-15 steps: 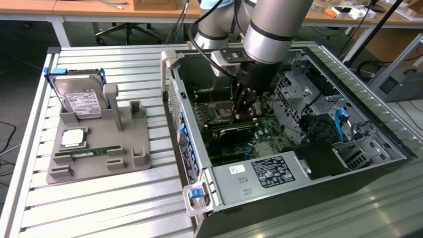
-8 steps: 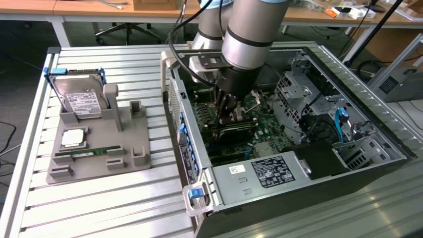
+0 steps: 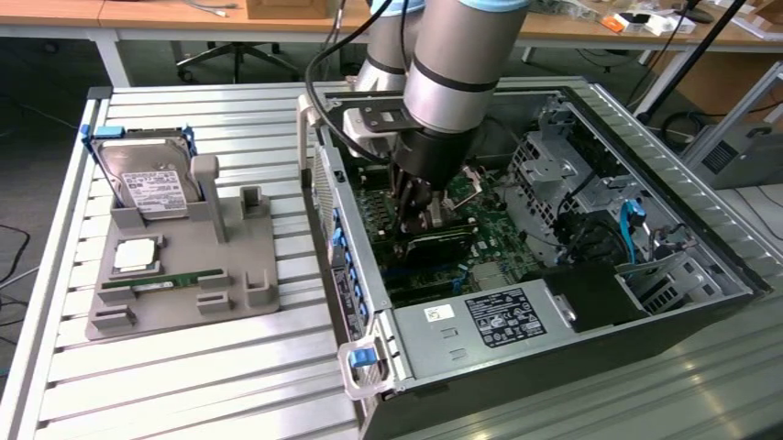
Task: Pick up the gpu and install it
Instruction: 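Press down on the gpu until it lock into place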
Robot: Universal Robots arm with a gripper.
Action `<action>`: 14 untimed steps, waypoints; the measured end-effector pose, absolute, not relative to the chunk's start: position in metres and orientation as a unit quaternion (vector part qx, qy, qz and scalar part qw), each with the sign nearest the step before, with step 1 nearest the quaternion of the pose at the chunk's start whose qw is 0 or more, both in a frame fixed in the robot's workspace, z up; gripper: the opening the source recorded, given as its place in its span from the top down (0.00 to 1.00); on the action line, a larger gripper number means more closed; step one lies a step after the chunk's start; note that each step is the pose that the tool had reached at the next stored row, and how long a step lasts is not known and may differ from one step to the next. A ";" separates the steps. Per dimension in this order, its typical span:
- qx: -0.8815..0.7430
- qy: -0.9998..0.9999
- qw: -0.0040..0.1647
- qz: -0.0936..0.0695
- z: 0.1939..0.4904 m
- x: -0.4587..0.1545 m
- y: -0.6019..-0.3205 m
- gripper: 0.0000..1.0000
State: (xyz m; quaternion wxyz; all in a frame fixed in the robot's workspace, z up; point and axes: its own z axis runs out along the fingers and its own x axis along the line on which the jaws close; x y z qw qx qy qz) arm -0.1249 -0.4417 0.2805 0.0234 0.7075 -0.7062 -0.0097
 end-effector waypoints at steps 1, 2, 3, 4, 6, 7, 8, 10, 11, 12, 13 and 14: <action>0.708 -0.706 0.023 -0.010 0.280 -0.125 -0.442 0.89; 0.708 -0.706 0.023 -0.010 0.279 -0.126 -0.442 0.89; 0.708 -0.706 0.023 -0.010 0.279 -0.126 -0.442 0.89; 0.708 -0.706 0.023 -0.010 0.279 -0.126 -0.442 0.89; 0.708 -0.706 0.023 -0.010 0.279 -0.127 -0.443 0.89; 0.708 -0.706 0.023 -0.010 0.279 -0.127 -0.443 0.89; 0.708 -0.706 0.023 -0.010 0.279 -0.127 -0.444 0.89; 0.708 -0.706 0.023 -0.010 0.279 -0.127 -0.446 0.89; 0.708 -0.706 0.023 -0.010 0.278 -0.128 -0.446 0.89; 0.708 -0.706 0.023 -0.010 0.278 -0.128 -0.447 0.89; 0.708 -0.706 0.023 -0.010 0.278 -0.128 -0.447 0.89; 0.708 -0.706 0.023 -0.010 0.278 -0.127 -0.447 0.89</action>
